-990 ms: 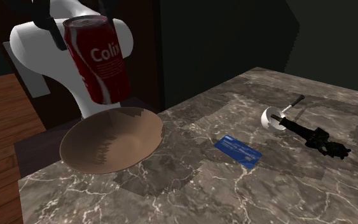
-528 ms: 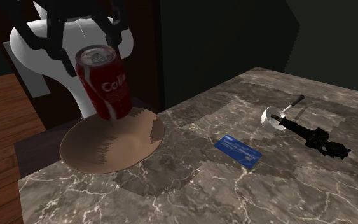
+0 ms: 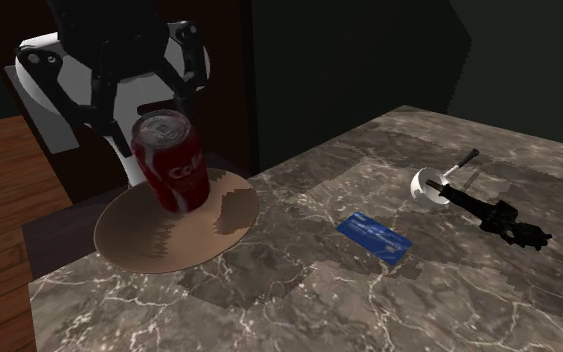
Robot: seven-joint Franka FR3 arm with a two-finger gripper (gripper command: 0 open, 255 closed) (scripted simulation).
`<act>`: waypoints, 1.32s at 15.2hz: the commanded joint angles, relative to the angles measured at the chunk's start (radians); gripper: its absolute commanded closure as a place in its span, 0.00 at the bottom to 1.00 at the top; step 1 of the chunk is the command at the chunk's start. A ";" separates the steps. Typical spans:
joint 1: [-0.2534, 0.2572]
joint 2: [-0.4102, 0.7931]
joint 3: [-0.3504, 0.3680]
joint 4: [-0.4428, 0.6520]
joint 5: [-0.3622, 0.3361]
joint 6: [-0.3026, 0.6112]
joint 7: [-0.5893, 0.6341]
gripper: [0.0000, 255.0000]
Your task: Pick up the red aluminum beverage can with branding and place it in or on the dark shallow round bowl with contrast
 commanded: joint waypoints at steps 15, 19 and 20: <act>0.008 0.033 0.006 0.108 0.008 -0.073 0.000 0.00; 0.011 0.043 0.007 0.138 0.009 -0.094 0.000 0.00; 0.011 0.043 0.007 0.138 0.009 -0.094 0.000 0.00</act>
